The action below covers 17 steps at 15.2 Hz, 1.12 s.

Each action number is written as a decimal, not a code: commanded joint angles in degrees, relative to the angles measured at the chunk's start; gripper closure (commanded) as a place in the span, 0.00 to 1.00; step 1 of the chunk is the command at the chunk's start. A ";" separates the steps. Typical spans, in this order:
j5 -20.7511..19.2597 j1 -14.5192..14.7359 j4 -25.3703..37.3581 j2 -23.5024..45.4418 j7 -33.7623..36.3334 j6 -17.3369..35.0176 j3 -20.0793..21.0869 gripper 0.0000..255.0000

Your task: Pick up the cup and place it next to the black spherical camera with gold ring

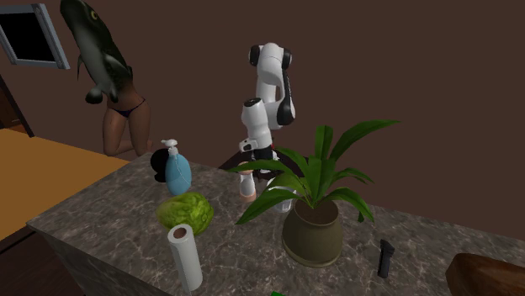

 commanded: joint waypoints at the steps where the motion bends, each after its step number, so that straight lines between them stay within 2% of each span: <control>1: 0.39 0.20 -0.23 1.78 0.00 2.15 0.58 0.00; 4: 1.02 0.54 -0.82 4.51 -0.27 5.58 1.33 0.00; 12: 1.02 0.54 -0.82 4.51 -0.27 5.58 1.33 0.00; 13: 1.02 0.54 -0.83 4.50 -0.28 5.58 1.32 1.00; 17: 1.02 0.54 -0.83 4.50 -0.28 5.57 1.32 1.00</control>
